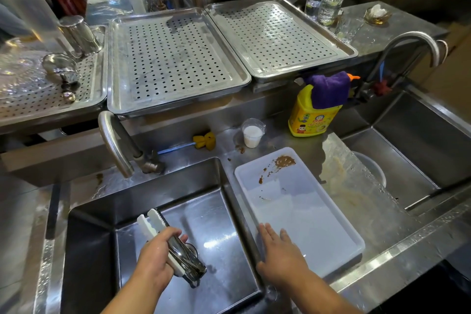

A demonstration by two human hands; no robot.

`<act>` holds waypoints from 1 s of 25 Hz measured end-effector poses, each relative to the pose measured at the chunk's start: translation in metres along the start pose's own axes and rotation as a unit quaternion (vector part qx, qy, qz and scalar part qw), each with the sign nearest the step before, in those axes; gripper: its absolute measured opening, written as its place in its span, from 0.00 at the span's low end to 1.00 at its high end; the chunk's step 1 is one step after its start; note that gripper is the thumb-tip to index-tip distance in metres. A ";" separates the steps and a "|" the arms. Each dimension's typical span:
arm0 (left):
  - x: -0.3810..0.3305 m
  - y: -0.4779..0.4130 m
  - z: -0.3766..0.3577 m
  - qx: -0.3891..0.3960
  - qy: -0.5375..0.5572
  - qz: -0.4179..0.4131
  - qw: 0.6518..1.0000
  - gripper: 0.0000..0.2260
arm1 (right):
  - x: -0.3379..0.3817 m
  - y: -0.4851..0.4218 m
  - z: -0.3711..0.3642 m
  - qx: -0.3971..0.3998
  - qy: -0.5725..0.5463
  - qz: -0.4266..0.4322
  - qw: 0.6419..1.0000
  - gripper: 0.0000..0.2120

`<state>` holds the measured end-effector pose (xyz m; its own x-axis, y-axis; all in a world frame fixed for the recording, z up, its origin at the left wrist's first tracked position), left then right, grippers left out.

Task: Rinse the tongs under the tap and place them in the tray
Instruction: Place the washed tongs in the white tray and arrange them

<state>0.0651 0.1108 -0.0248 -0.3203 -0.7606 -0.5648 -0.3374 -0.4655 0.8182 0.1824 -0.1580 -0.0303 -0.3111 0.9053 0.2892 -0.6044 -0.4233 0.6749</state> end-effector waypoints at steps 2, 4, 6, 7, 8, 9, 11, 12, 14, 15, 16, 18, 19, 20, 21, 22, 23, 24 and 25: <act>0.000 0.001 0.002 0.001 0.001 0.000 1.000 0.04 | 0.003 0.001 -0.001 0.005 0.000 0.000 1.000 0.46; 0.000 0.001 0.003 0.001 0.005 -0.002 1.000 0.04 | 0.006 0.001 -0.003 0.007 -0.002 -0.001 1.000 0.46; 0.001 0.001 0.006 0.001 0.009 -0.004 1.000 0.03 | 0.010 0.001 -0.006 0.009 0.000 0.002 1.000 0.46; 0.001 0.001 0.006 0.002 0.011 -0.005 1.000 0.03 | 0.011 0.002 -0.007 0.012 0.001 0.003 1.000 0.46; 0.001 0.001 0.007 0.003 0.012 -0.005 1.000 0.03 | 0.012 0.002 -0.008 0.015 0.002 0.003 1.000 0.46; 0.001 0.001 0.008 0.003 0.013 -0.006 1.000 0.03 | 0.013 0.003 -0.009 0.017 0.002 0.002 1.000 0.46; 0.001 0.002 0.010 0.005 0.014 -0.005 1.000 0.03 | 0.015 0.004 -0.012 0.017 0.009 0.003 1.000 0.46; 0.001 0.002 0.011 0.005 0.015 -0.005 1.000 0.03 | 0.016 0.004 -0.014 0.018 0.011 0.003 1.000 0.46; 0.001 0.002 0.014 0.005 0.017 -0.006 1.000 0.03 | 0.017 0.005 -0.014 0.023 0.010 0.002 1.000 0.46; 0.001 0.002 0.015 0.004 0.015 -0.006 1.000 0.03 | 0.018 0.006 -0.012 0.024 0.008 0.000 1.000 0.46; 0.001 0.002 0.016 0.004 0.015 -0.006 1.000 0.03 | 0.020 0.008 -0.009 0.017 0.009 -0.001 1.000 0.45; 0.001 0.002 0.017 0.008 0.015 -0.007 1.000 0.03 | 0.030 0.014 -0.001 -0.067 0.031 0.024 0.997 0.41; 0.000 0.002 0.016 0.014 0.014 -0.005 1.000 0.03 | 0.041 0.017 0.003 -0.123 0.029 0.055 0.990 0.38; 0.000 0.003 0.013 0.023 0.014 -0.001 1.000 0.03 | 0.055 0.020 0.005 -0.149 0.010 0.090 0.985 0.36; 0.000 0.005 0.010 0.035 0.013 0.005 0.999 0.02 | 0.072 0.021 0.006 -0.130 -0.037 0.122 0.983 0.35; 0.000 0.007 0.006 0.048 0.012 0.014 0.999 0.03 | 0.090 0.021 0.007 -0.074 -0.100 0.142 0.982 0.37; 0.000 0.010 0.000 0.060 0.010 0.022 0.998 0.03 | 0.106 0.021 0.006 -0.005 -0.162 0.148 0.976 0.41; 0.000 0.013 -0.006 0.071 0.011 0.030 0.997 0.03 | 0.118 0.020 0.004 0.042 -0.199 0.149 0.968 0.44; 0.001 0.016 -0.014 0.083 0.019 0.035 0.996 0.03 | 0.127 0.019 0.005 0.057 -0.210 0.156 0.963 0.45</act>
<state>0.0714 0.0965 -0.0102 -0.3156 -0.8064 -0.5002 -0.4587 -0.3318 0.8243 0.1350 -0.0506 0.0227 -0.1261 0.6791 0.7231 -0.4373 -0.6924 0.5740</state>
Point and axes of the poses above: each hand's wrist, its own y-axis away from the middle knuckle, its own z-axis out of the back of the hand, x = y × z, the point moved 2 cm from there along -y, towards the middle knuckle, and after that the axes turned 2 degrees about x, right-handed, at the moved point
